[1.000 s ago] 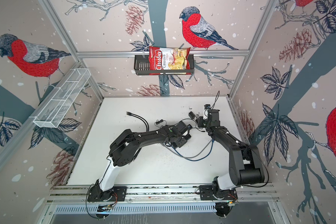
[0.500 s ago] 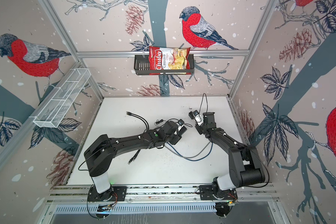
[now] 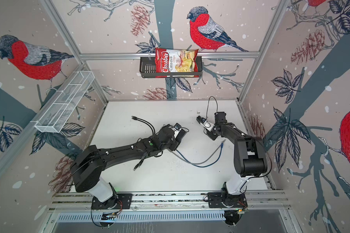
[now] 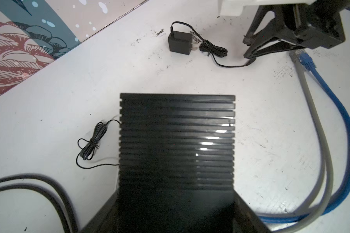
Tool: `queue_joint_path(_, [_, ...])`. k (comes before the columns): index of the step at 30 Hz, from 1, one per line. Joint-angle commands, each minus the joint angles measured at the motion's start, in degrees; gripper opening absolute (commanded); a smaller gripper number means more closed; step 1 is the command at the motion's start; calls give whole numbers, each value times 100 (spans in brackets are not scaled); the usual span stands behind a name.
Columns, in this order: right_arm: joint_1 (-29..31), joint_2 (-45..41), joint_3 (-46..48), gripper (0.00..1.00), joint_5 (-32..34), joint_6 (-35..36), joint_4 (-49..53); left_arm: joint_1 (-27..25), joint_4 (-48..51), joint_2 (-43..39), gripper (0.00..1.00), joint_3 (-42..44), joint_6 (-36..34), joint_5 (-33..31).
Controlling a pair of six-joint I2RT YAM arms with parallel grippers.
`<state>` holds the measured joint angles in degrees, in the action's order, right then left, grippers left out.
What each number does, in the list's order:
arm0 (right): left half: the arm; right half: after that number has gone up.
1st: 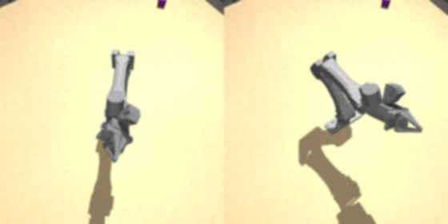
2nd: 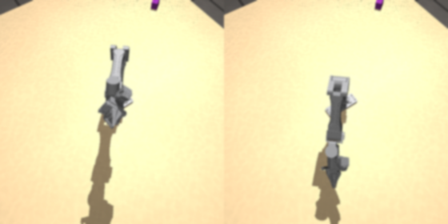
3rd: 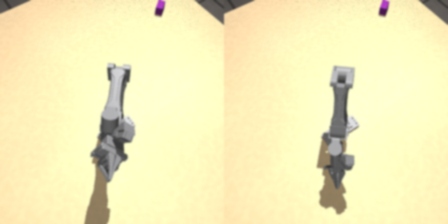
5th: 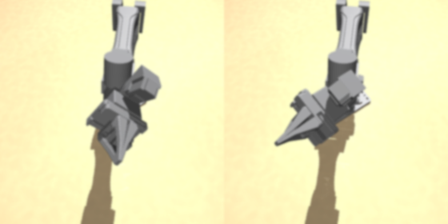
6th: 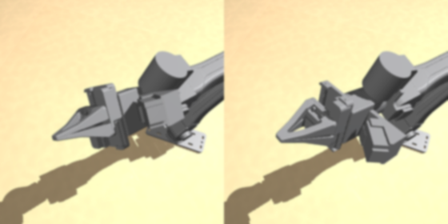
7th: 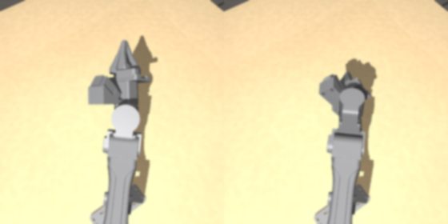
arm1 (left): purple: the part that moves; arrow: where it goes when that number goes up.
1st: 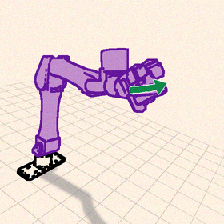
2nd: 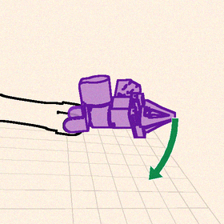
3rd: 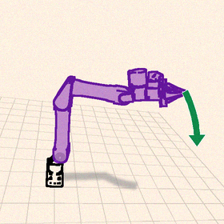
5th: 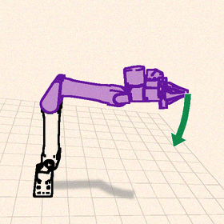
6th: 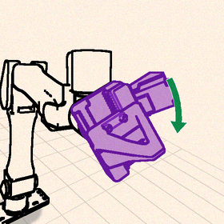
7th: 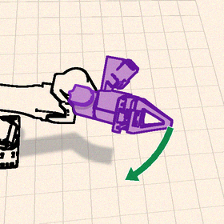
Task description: Insert the plug into the switch port
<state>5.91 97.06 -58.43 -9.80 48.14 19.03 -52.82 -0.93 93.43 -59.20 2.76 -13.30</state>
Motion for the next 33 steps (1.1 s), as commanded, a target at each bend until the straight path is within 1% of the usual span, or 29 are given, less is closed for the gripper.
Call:
queue_joint_path(1, [-21, 62, -115, 30, -317, 370, 486, 43, -396, -156, 48, 114, 110, 114])
queue_joint_path(3, [-55, 138, -217, 30, -356, 477, 682, 80, -426, -211, 47, 172, 136, 137])
queue_joint_path(10, [-64, 475, -511, 29, 122, 670, 919, 123, -452, -269, 48, 321, 171, 187])
queue_joint_path(13, [-55, 603, -687, 29, 210, 725, 1013, 131, -465, -273, 47, 346, 176, 181])
queue_joint_path(17, [-38, 660, -807, 29, 232, 848, 1024, 135, -478, -283, 48, 367, 198, 194])
queue_joint_path(23, [-29, 830, -997, 29, 304, 1081, 1299, 151, -478, -265, 47, 400, 207, 204])
queue_joint_path(33, [-1, 979, -1047, 29, 368, 1407, 1405, 166, -509, -265, 48, 444, 181, 249])
